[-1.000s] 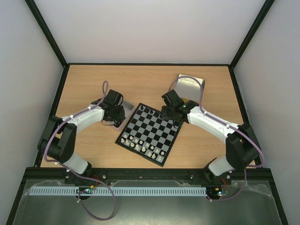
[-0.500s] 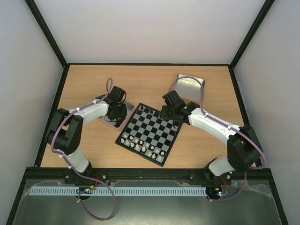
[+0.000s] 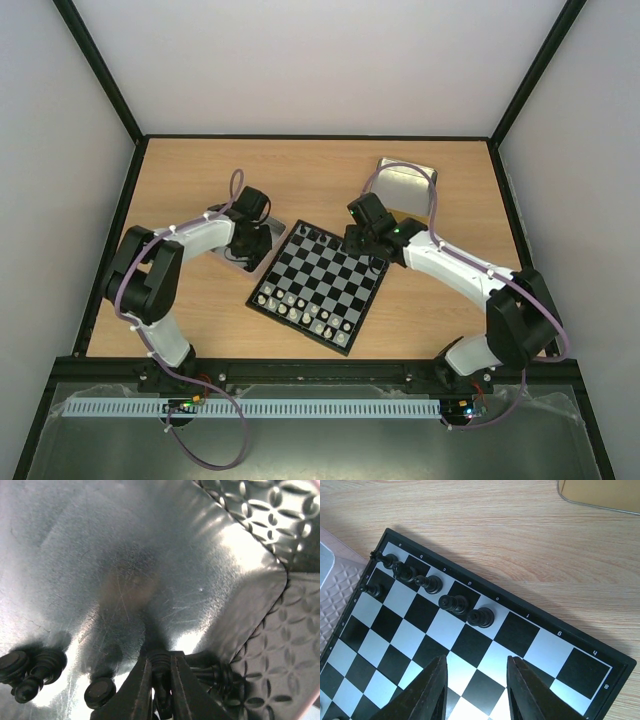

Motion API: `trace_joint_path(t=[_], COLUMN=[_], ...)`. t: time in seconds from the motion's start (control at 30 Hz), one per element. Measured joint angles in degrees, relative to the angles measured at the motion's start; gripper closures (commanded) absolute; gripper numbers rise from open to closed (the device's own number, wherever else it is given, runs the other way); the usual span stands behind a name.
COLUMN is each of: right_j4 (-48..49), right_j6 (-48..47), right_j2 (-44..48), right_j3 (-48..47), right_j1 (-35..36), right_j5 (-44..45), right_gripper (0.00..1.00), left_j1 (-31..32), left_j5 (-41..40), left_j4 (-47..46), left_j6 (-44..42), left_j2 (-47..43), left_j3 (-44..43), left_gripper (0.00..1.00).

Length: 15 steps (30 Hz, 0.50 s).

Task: Set up the chess pieces on the board
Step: Pick up the chess piece from the storage box.

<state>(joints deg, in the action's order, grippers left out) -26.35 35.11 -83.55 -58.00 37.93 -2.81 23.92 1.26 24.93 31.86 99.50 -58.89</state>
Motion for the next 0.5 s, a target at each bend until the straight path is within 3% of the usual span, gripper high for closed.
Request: trace_joint_path(t=[0.5], right_j4=[1.49], right_j6=[3.17], right_j2=[6.54], right_j3=[2.78], right_j1=[0.0], right_j5=[3.21], right_gripper=[0.69], left_j1=[0.59], left_j5=[-3.06], left_j4=[0.83], left_j6=[-0.7], left_j2=[-6.12], left_j3=[-1.2], left_gripper=[0.97])
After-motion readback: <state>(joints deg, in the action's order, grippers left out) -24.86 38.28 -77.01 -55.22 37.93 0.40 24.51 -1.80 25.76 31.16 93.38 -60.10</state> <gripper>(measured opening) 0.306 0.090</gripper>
